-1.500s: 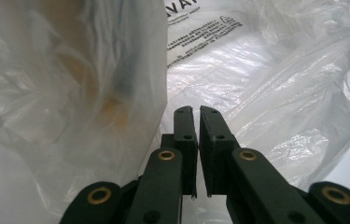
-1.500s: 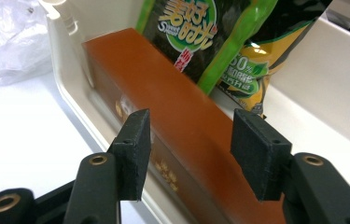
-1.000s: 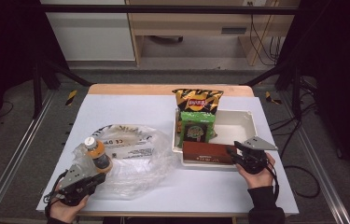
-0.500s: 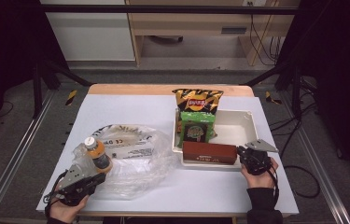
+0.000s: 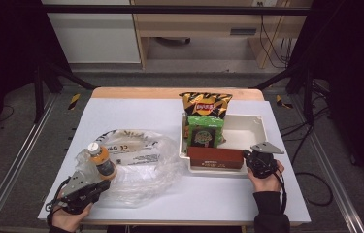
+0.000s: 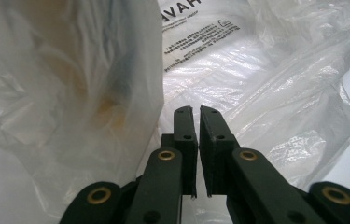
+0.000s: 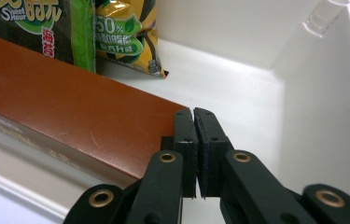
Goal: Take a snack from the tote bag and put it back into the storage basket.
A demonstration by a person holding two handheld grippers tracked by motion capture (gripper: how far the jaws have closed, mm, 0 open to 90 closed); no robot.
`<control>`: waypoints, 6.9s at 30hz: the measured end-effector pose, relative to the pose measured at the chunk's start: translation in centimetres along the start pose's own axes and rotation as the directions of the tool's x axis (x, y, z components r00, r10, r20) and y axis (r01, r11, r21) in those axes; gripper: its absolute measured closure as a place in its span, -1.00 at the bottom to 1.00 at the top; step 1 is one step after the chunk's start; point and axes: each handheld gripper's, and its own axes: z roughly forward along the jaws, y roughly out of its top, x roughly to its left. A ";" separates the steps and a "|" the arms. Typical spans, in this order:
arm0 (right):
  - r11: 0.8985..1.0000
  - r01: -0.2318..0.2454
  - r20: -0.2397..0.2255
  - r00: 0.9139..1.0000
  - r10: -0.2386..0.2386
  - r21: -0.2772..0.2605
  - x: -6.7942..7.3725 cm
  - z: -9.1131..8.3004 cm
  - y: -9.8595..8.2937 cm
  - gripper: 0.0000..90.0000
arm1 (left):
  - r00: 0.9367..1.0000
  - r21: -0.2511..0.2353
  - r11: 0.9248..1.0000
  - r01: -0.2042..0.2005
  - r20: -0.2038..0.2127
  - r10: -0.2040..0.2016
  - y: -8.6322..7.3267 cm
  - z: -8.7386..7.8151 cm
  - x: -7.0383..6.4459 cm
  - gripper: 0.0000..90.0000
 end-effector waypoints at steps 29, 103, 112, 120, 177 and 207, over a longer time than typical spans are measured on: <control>0.980 -0.020 -0.074 0.997 0.005 -0.196 1.2 -3.0 1.7 0.25 | 1.000 -0.137 0.991 -0.007 0.021 0.010 1.1 -1.9 -0.9 0.52; 0.934 0.066 -0.535 0.804 -0.258 -0.351 24.7 0.7 8.9 -0.27 | 0.983 -0.369 0.926 0.077 -0.124 -0.132 10.4 -4.8 5.9 -0.46; 0.940 0.073 -0.572 0.777 -0.263 -0.333 28.3 2.8 8.9 -0.26 | 0.980 -0.382 0.921 0.080 -0.139 -0.143 10.3 -5.3 6.5 -0.45; 0.940 0.080 -0.586 0.763 -0.272 -0.332 30.6 4.0 8.9 -0.30 | 0.981 -0.377 0.924 0.071 -0.139 -0.133 10.5 -5.0 6.3 -0.45; 0.923 0.133 -0.531 0.785 -0.320 -0.360 35.1 5.1 10.5 -0.31 | 0.976 -0.414 0.905 0.095 -0.140 -0.167 10.3 -6.0 6.9 -0.41; 0.914 0.069 -0.461 0.847 -0.266 -0.401 25.5 -1.0 11.3 -0.30 | 0.980 -0.388 0.919 0.070 -0.145 -0.136 10.5 -5.0 5.8 -0.41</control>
